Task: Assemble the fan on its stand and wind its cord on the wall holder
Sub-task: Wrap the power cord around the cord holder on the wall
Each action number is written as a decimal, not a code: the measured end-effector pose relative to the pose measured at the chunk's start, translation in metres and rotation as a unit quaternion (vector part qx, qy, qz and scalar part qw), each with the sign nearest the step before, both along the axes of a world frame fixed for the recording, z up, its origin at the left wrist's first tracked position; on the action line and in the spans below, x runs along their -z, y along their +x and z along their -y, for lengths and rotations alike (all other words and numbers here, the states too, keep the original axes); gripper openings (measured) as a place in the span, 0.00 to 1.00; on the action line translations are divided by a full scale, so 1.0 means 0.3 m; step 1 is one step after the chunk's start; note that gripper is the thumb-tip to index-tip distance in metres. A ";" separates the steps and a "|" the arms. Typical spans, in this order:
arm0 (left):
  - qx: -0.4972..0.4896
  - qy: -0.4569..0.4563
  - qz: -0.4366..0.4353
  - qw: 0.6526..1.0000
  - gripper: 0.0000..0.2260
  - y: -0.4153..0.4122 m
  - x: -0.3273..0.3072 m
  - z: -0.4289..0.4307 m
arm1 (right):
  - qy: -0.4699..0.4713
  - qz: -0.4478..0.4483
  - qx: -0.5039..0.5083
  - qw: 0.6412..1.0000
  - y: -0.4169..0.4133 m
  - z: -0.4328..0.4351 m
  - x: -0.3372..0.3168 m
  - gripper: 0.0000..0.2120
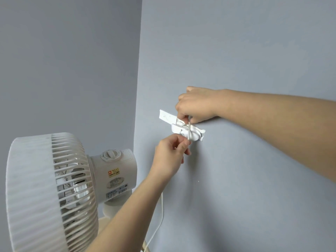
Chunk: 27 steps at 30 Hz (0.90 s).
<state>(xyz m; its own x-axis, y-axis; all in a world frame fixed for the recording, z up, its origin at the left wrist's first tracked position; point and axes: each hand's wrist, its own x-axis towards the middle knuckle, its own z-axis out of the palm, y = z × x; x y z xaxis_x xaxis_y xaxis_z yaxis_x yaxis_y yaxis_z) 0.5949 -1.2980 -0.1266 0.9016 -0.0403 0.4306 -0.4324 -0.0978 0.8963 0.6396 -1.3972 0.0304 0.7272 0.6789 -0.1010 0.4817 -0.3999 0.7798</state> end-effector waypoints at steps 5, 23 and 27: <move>-0.001 0.056 0.026 0.998 0.08 -0.021 0.008 0.069 | 0.004 -0.018 0.019 1.000 -0.006 0.022 -0.001 0.09; -0.162 0.315 0.174 0.919 0.09 0.018 0.079 0.137 | 0.070 -0.019 -0.006 0.997 0.011 0.034 0.048 0.09; -0.220 0.454 0.134 0.853 0.17 0.038 0.121 0.104 | 0.054 -0.009 -0.014 0.998 0.012 0.033 0.069 0.08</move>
<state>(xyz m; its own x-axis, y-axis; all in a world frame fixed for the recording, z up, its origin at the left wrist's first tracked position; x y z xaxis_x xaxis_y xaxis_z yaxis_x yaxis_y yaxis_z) 0.6063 -1.3293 -0.1627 0.7895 -0.1503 0.5951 -0.3519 -0.9052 0.2383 0.6434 -1.4071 0.0097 0.7063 0.7068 -0.0390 0.5075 -0.4672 0.7239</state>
